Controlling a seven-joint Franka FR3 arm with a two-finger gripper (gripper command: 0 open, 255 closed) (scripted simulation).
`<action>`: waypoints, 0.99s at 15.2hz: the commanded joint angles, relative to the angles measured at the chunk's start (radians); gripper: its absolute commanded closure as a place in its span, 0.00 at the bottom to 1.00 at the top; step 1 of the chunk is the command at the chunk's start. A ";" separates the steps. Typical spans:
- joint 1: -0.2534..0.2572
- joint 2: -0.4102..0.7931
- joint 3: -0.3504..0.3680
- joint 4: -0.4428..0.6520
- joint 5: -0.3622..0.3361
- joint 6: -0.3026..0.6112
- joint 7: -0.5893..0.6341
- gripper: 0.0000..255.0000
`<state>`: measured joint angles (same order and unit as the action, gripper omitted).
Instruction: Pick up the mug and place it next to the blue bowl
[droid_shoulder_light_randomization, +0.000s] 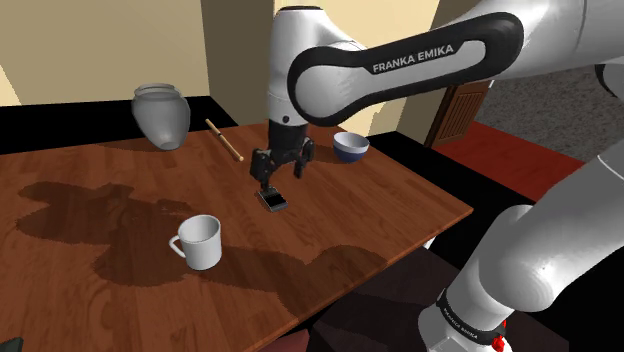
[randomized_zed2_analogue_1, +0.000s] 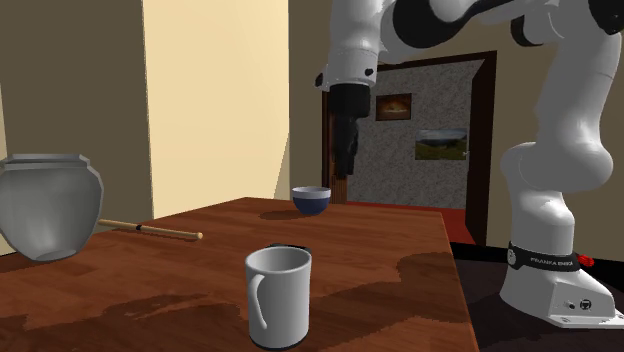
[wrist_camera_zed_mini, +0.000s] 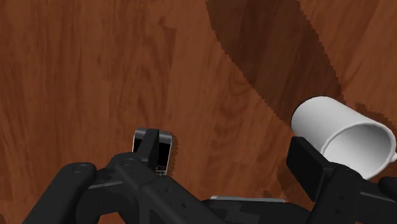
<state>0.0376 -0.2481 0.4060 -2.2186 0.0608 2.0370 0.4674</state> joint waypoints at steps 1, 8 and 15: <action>0.004 0.069 0.025 0.028 -0.008 0.036 0.045 0.00; 0.037 0.333 0.085 0.185 -0.086 0.120 0.206 0.00; 0.086 0.508 0.086 0.285 -0.156 0.178 0.299 0.00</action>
<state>0.1221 0.2485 0.4950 -1.9306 -0.0889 2.2016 0.7643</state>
